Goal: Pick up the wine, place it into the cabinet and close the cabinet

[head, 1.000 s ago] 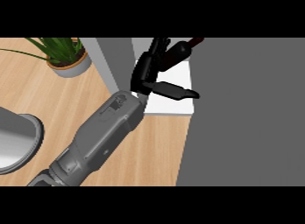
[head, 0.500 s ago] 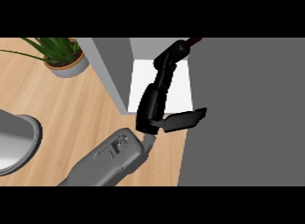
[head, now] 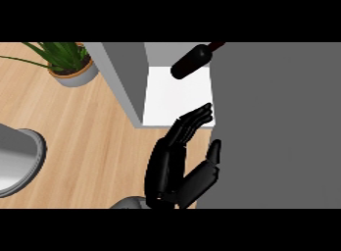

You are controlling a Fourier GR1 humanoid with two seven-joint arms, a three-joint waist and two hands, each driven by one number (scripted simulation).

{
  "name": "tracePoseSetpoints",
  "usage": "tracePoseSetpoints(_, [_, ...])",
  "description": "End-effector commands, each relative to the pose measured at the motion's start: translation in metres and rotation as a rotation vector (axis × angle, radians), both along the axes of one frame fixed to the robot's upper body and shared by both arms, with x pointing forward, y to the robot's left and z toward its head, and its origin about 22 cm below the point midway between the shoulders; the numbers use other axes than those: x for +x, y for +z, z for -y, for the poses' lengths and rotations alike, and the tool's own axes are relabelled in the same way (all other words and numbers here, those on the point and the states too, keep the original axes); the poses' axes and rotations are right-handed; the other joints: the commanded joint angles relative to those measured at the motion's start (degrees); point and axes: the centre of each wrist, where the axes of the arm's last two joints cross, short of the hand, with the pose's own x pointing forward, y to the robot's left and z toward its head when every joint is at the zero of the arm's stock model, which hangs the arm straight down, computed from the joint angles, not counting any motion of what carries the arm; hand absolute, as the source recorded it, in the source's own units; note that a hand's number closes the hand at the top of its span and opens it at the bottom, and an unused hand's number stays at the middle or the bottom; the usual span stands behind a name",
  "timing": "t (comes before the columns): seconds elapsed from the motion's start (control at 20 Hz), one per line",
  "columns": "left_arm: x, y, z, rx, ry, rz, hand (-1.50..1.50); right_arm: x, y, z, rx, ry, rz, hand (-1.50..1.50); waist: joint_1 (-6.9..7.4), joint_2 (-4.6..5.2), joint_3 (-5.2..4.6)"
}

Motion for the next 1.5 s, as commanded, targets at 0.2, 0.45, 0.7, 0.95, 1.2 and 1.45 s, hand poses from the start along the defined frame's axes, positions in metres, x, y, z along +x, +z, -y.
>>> tracePoseSetpoints(0.2, [-0.060, -0.004, -0.037, -0.046, -0.090, 0.002, 1.50, 0.006, 0.004, -0.005, -0.025, -0.007, 0.011, -1.50, -0.04, 0.23, -0.04])
tracePoseSetpoints(0.45, [-0.093, 0.000, -0.066, -0.047, -0.117, -0.002, 1.50, -0.010, -0.001, -0.007, -0.071, 0.148, -0.034, 1.50, 0.23, 0.08, -0.02])
tracePoseSetpoints(0.7, [-0.091, 0.011, -0.115, -0.025, -0.158, 0.015, 1.50, -0.032, -0.005, -0.019, -0.146, 0.261, 0.040, 1.50, 0.06, -0.04, -0.07])
tracePoseSetpoints(0.95, [-0.089, 0.009, -0.151, -0.021, -0.160, 0.034, 1.50, -0.024, -0.016, -0.047, -0.097, 0.452, -0.062, 1.50, 0.96, 0.14, -0.20])
tracePoseSetpoints(1.2, [-0.101, 0.018, -0.194, -0.026, -0.119, 0.047, 1.50, -0.037, -0.014, -0.074, -0.112, 0.484, -0.100, 1.50, 1.00, -0.39, -0.30])
tracePoseSetpoints(1.45, [-0.092, 0.019, -0.240, -0.002, -0.052, 0.084, 1.50, -0.034, -0.012, -0.125, -0.214, 0.540, -0.058, 1.50, 1.36, -0.27, -0.30])
